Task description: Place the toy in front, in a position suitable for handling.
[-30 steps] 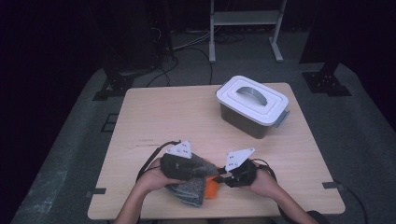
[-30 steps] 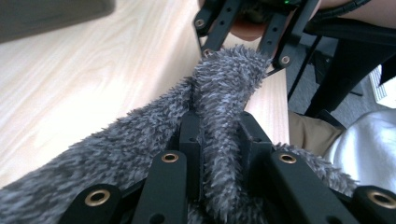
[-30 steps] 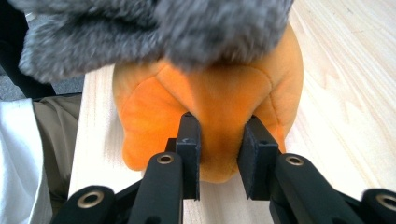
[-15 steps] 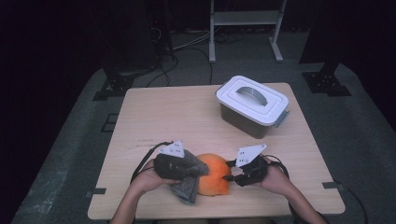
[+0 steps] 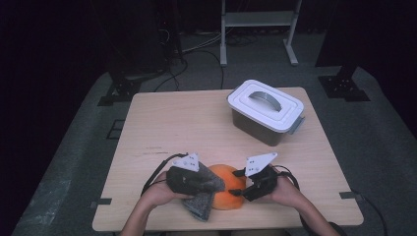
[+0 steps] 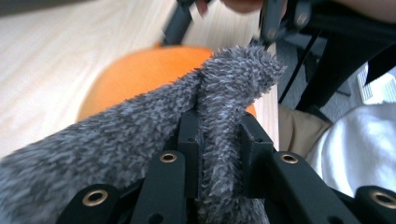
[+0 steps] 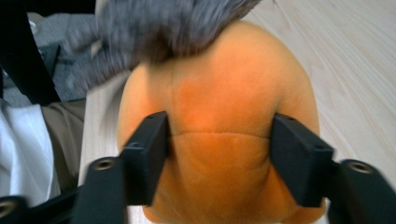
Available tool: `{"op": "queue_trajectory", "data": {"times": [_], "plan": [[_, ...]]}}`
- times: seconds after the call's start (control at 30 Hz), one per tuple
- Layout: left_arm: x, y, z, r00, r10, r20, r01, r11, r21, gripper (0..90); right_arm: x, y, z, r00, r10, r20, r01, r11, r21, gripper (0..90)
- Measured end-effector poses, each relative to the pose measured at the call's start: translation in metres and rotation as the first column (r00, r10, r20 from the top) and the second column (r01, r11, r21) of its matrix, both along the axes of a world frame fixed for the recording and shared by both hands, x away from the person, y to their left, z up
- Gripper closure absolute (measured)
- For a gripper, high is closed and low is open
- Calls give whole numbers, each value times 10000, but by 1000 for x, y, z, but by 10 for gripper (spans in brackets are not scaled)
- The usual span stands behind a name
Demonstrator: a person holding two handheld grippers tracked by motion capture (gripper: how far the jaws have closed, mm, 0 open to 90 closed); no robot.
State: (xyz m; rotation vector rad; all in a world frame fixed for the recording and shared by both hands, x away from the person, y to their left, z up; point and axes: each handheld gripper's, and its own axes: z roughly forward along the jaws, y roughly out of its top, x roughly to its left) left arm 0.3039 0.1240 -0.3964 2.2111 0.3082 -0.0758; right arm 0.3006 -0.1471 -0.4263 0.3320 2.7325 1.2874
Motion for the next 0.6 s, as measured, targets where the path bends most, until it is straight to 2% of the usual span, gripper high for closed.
{"op": "queue_trajectory", "data": {"times": [0.07, 0.13, 0.23, 0.3, 0.4, 0.53, 0.6], "plan": [[2, 2, 7, 9995, 207, 220, -205, 9998, -72, 741, -1, 0, 0, 10000, -33, 1, 33, 9999, -156, 491], [5, 4, 13, 9988, 353, 340, -348, 9993, -136, 742, -4, 0, 0, 9995, 99, 315, -90, 9995, -286, 517], [6, 0, 17, 9993, 220, 314, -215, 9996, -160, 741, -5, 1, 0, 9993, 155, 342, -148, 9997, -215, 516], [5, -7, 13, 9996, 44, 265, -43, 10000, -20, 741, -4, 1, 0, 9997, 212, 155, -210, 9997, -119, 502], [4, -14, 1, 9999, -47, 144, 42, 9995, 320, 741, -3, -1, 1, 9997, 229, 38, -228, 9997, -61, 413], [0, -9, -6, 10000, -45, -2, 45, 10000, 75, 742, 1, -7, 6, 9993, 214, 314, -220, 9996, 194, 246], [-2, -6, -8, 9999, -85, -114, 85, 10000, -12, 742, 4, -7, 6, 9999, 57, 129, -60, 9997, 244, 217]]}}
